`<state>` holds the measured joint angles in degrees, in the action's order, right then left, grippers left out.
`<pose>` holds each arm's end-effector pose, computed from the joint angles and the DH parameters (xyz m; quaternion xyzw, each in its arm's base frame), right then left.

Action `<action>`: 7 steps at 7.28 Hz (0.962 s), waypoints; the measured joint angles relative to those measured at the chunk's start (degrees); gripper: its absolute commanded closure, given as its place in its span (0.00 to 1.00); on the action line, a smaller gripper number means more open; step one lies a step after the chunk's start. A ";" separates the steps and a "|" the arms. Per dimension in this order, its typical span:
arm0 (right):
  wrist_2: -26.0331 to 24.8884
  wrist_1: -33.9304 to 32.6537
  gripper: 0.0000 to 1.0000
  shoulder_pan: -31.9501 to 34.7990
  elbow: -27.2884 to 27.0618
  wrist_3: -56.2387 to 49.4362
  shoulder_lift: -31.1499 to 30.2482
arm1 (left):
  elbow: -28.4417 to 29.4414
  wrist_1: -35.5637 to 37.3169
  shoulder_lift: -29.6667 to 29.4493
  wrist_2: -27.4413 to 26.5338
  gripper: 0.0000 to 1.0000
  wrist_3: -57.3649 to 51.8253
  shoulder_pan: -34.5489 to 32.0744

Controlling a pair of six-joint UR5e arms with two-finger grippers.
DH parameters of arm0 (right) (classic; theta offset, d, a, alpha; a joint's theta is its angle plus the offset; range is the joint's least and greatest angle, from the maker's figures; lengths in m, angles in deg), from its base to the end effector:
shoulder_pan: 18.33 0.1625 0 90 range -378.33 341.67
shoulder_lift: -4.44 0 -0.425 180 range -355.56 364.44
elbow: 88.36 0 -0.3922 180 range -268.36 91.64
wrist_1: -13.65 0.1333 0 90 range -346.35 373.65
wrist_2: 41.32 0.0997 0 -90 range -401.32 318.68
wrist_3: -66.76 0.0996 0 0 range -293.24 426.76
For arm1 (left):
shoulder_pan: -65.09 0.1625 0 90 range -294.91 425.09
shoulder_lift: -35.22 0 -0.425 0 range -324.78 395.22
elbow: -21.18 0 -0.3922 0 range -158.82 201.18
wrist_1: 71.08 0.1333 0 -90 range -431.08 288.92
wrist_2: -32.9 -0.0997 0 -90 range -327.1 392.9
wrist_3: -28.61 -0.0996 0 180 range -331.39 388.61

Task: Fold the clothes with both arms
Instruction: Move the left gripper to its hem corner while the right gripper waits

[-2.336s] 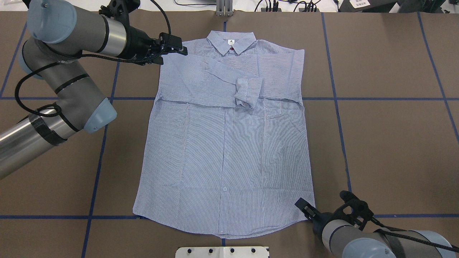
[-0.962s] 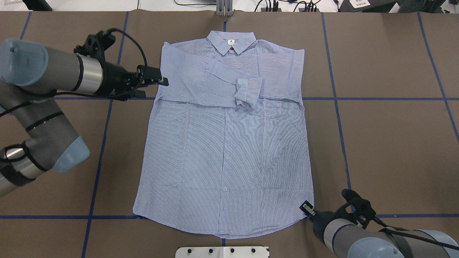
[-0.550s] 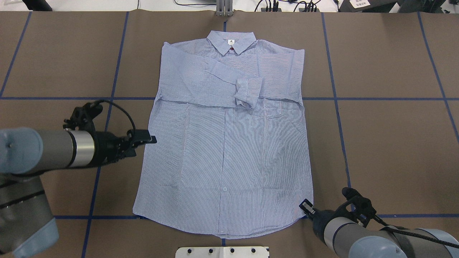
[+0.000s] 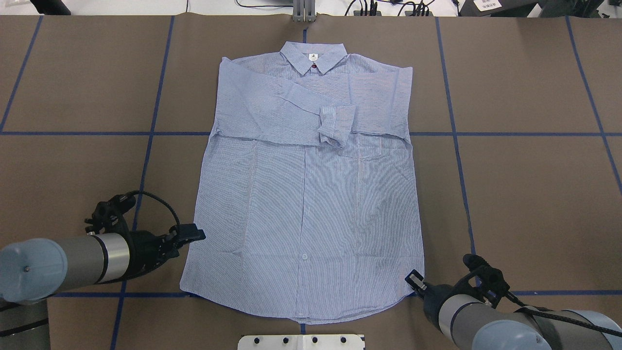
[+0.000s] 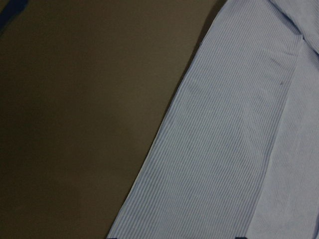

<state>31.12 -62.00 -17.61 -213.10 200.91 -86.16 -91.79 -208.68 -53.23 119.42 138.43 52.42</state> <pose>-0.4553 -0.1691 0.3556 -0.0209 -0.4285 0.4018 0.8090 0.4398 -0.2417 0.3866 -0.0103 0.5667 -0.2469 0.7860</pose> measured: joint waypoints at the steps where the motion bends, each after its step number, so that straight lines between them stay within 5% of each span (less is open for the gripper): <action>1: 0.02 -0.01 1.00 -0.07 0.08 0.00 0.03 | -0.02 0.10 0.36 -0.96 0.19 0.85 1.64; 5: -0.02 0.00 1.00 -0.19 0.25 0.06 0.21 | 0.44 0.22 1.99 -1.54 0.29 2.32 4.18; 7: -0.02 -0.01 1.00 -0.19 0.33 0.06 0.24 | 0.52 0.23 1.99 -1.53 0.49 3.13 5.02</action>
<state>31.10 -62.00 -17.80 -212.77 200.97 -85.91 -91.28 -208.45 -51.24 117.89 141.56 57.43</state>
